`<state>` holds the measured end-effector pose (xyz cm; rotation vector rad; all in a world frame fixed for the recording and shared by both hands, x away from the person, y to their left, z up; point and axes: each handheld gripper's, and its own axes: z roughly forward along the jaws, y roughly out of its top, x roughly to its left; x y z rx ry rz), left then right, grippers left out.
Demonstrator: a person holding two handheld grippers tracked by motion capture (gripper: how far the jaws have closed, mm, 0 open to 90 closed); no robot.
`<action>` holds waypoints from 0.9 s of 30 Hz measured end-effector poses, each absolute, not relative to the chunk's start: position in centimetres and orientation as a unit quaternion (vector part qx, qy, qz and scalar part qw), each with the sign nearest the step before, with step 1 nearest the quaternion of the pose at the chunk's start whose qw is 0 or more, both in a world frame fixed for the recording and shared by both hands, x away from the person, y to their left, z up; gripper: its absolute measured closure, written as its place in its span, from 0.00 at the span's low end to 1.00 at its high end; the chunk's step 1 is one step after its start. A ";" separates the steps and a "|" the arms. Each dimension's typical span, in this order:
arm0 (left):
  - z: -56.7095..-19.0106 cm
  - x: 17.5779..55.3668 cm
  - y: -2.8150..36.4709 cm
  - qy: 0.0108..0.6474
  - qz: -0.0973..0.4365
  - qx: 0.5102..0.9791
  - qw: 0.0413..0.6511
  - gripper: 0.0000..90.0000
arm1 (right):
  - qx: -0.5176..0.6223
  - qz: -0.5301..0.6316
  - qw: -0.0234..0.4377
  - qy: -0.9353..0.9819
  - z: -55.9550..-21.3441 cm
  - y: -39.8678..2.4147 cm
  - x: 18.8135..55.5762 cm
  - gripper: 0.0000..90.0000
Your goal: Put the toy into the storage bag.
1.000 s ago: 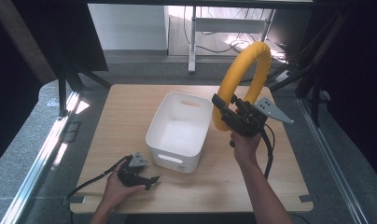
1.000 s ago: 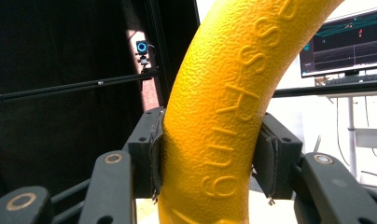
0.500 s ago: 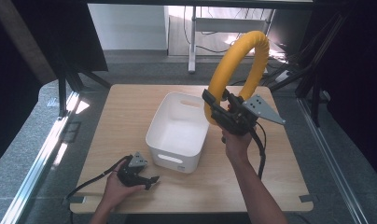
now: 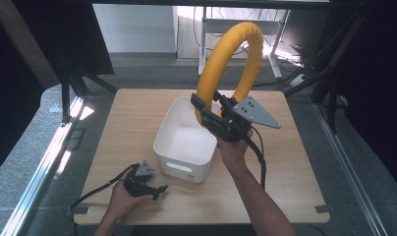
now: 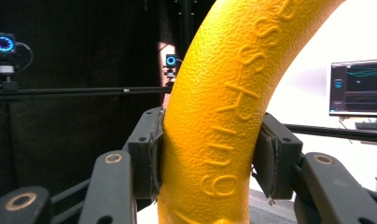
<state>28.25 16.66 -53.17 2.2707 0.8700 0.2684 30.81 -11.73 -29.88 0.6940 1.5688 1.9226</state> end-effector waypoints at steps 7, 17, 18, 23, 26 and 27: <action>-53.1 28.2 16.7 0.334 0.103 0.872 0.342 0.22 | 0.249 0.719 0.271 0.589 -29.8 -10.3 30.7 0.55; -53.1 28.2 16.7 0.334 0.102 0.872 0.344 0.22 | 0.249 0.713 0.256 0.603 -30.2 -8.8 30.7 0.55; -53.1 28.2 16.7 0.332 0.102 0.873 0.342 0.22 | 0.249 0.713 0.256 0.604 -30.2 -8.7 30.7 0.55; -53.1 28.2 16.8 0.331 0.102 0.874 0.342 0.22 | 0.249 0.716 0.253 0.601 -30.4 -7.9 30.8 0.55; -53.1 28.2 16.8 0.331 0.102 0.874 0.342 0.22 | 0.248 0.716 0.252 0.602 -30.6 -7.5 30.7 0.55; -53.0 28.2 16.8 0.331 0.102 0.873 0.343 0.22 | 0.248 0.716 0.251 0.602 -30.7 -7.3 30.6 0.55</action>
